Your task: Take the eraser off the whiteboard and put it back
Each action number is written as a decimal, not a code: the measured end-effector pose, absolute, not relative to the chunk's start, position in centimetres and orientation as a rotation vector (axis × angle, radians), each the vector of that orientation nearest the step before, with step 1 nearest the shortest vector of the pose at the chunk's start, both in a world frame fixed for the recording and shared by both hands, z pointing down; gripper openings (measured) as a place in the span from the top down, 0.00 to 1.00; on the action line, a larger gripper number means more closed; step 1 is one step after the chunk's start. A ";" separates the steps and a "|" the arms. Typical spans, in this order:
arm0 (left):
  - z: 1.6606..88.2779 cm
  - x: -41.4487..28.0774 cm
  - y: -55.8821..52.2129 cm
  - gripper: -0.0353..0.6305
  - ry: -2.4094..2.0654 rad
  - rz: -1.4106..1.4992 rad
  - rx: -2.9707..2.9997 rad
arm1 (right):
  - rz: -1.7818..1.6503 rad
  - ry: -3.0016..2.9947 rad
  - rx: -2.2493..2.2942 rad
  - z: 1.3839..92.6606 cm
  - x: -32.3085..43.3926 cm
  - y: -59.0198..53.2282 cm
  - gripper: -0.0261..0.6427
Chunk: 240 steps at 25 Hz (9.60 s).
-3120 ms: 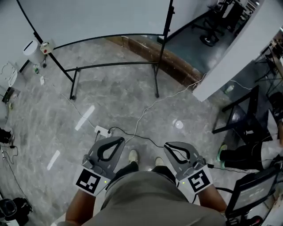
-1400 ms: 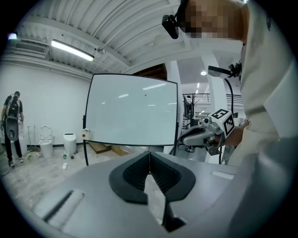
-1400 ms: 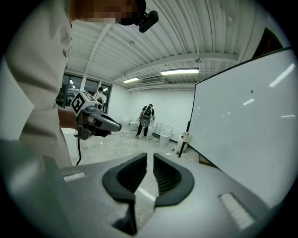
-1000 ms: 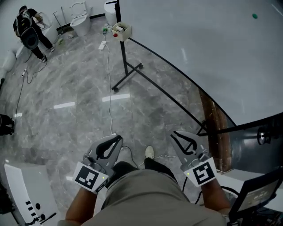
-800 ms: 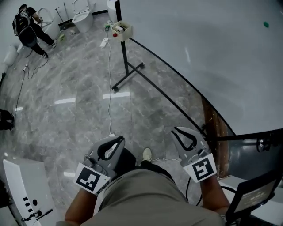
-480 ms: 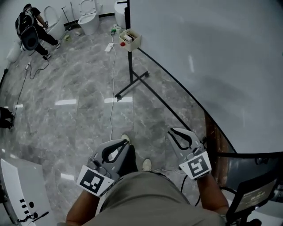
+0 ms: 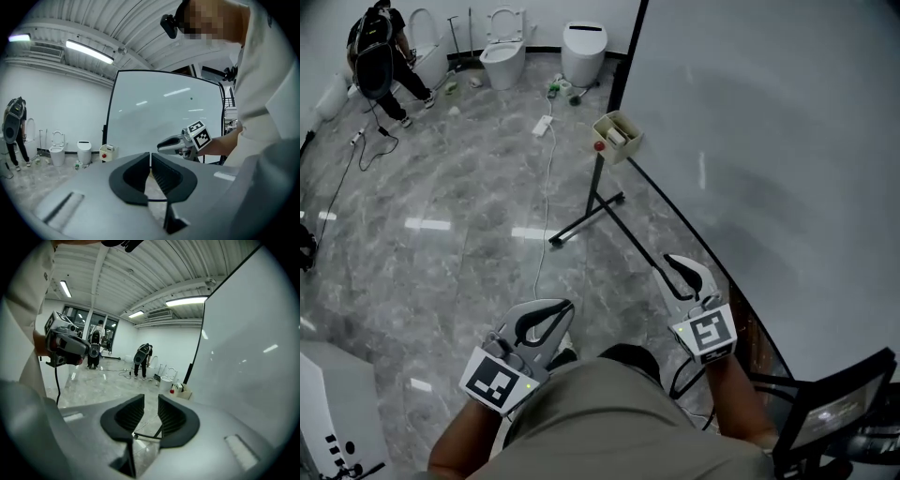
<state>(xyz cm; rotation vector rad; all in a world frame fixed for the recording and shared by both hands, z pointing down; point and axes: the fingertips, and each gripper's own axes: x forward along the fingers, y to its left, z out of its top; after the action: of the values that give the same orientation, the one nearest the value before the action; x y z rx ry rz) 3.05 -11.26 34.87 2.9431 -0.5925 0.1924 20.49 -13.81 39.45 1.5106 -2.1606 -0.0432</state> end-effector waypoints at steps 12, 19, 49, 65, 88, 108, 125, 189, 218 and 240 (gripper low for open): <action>36.7 -0.8 -19.7 0.92 -0.843 0.207 2.820 | -0.090 -2.165 1.473 41.8 22.0 -32.0 0.82; 36.1 -0.1 -24.1 0.92 -1.032 0.212 2.760 | -0.071 -2.178 1.429 44.2 25.2 -42.0 0.69; 36.0 2.2 -29.8 0.92 -1.209 0.268 2.704 | 0.072 -2.163 1.369 51.6 27.3 -52.3 0.71; 35.7 -0.5 -27.2 0.92 -1.148 0.266 2.774 | -0.048 -2.196 1.465 44.4 26.1 -49.0 0.72; 37.3 -6.2 -21.1 0.92 -0.986 0.235 2.815 | -0.185 -2.296 1.459 34.4 15.4 -31.8 0.72; 37.3 -5.4 -20.4 0.92 -0.923 0.214 2.870 | -0.189 -2.355 1.422 30.0 11.3 -25.3 0.73; 36.8 -2.7 -24.9 0.91 -1.033 0.218 2.807 | -0.210 -2.281 1.458 32.1 20.3 -36.8 0.73; 36.4 2.4 -29.7 0.91 -1.256 0.350 2.674 | 0.067 -2.182 1.372 51.7 26.9 -52.0 0.72; 37.2 -1.1 -25.4 0.91 -0.977 0.289 2.793 | -0.137 -2.160 1.556 40.2 24.4 -40.5 0.67; 36.4 3.2 -10.7 0.91 -0.753 0.343 2.929 | 0.077 -2.261 1.492 38.9 21.0 -7.3 0.67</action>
<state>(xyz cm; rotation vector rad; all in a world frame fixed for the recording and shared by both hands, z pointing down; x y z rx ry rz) 3.17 -10.69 36.44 2.9294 -0.7534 0.3433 21.04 -7.26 38.85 1.4917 -2.2612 0.0775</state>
